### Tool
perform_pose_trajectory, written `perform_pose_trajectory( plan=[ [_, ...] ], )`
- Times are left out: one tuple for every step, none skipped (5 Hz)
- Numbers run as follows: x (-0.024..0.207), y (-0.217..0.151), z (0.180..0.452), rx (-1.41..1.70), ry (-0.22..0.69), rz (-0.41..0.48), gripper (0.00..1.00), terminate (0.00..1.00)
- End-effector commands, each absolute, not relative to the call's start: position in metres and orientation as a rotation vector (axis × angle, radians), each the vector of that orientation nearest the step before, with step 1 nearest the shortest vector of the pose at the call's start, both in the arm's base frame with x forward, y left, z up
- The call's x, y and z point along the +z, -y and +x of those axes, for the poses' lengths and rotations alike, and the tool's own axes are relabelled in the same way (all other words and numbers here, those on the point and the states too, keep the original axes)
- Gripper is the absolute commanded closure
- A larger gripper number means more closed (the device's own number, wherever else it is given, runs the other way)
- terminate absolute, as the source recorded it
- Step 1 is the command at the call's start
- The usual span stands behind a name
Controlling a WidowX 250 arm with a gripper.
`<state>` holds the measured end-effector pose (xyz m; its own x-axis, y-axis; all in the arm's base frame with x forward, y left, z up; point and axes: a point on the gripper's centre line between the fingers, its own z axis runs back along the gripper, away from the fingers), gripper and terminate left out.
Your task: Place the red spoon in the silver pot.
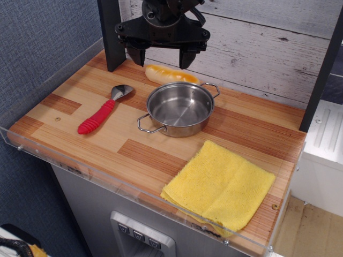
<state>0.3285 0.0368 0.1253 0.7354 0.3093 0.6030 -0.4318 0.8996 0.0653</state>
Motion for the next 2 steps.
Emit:
perform_pose_trajectory(
  plan=[
    [0.125, -0.037, 0.329, 0.41, 0.623, 0.207, 0.0, 0.0],
    [0.139, -0.053, 0.359, 0.496, 0.577, 0.179, 0.0, 0.0]
  ],
)
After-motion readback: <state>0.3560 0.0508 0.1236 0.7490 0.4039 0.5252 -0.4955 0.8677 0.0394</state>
